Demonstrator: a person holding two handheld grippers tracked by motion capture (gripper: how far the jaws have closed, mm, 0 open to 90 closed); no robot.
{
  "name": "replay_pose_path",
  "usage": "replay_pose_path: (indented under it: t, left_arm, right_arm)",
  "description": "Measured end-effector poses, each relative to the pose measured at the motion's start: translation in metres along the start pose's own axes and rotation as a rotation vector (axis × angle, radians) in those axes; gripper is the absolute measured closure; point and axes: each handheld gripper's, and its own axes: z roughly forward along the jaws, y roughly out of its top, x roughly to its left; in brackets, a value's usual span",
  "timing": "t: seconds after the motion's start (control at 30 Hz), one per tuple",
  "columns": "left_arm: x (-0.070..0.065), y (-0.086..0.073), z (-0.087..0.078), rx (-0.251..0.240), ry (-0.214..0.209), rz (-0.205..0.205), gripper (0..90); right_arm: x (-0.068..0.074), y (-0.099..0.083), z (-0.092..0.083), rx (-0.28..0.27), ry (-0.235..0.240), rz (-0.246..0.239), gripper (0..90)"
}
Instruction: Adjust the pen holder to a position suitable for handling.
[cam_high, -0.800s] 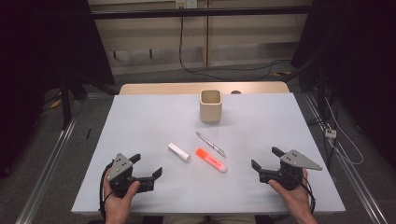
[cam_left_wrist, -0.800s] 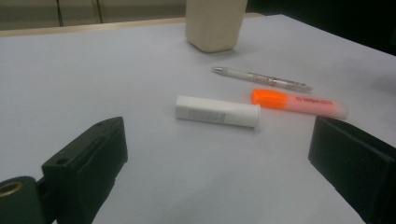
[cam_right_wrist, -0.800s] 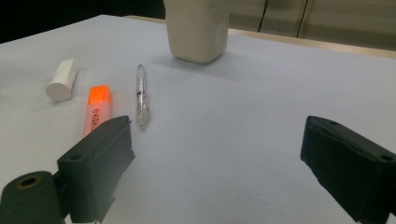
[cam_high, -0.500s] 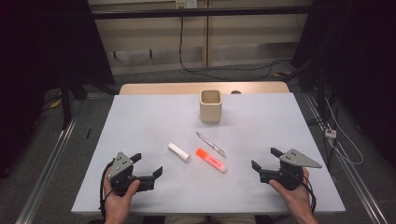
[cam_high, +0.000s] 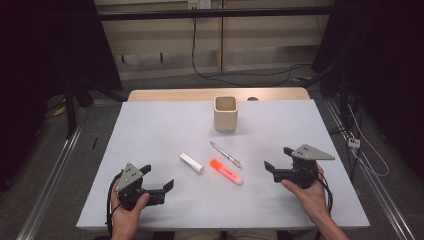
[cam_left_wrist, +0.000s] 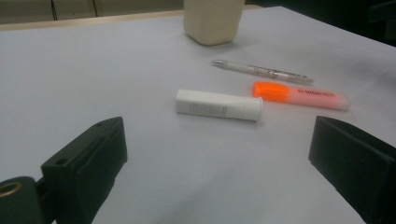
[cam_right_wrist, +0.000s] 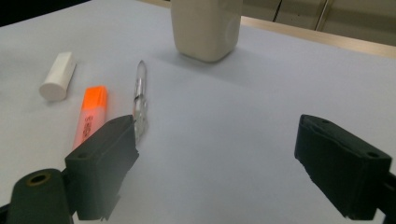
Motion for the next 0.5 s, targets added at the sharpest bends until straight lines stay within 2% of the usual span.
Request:
replay_pose_path:
  t: [0.17, 0.23, 0.5]
  left_arm:
    - [0.000, 0.000, -0.002, -0.007, 0.002, 0.004, 4.2]
    - [0.000, 0.000, -0.002, -0.007, -0.002, 0.004, 4.2]
    - [0.002, 0.000, -0.003, -0.006, 0.009, 0.002, 4.2]
  right_arm:
    - [-0.003, 0.023, 0.017, 0.008, 0.004, -0.032, 12.9]
    - [-0.007, 0.033, 0.024, 0.003, 0.024, -0.031, 14.4]
    - [-0.015, 0.072, 0.053, 0.007, 0.032, -0.057, 17.8]
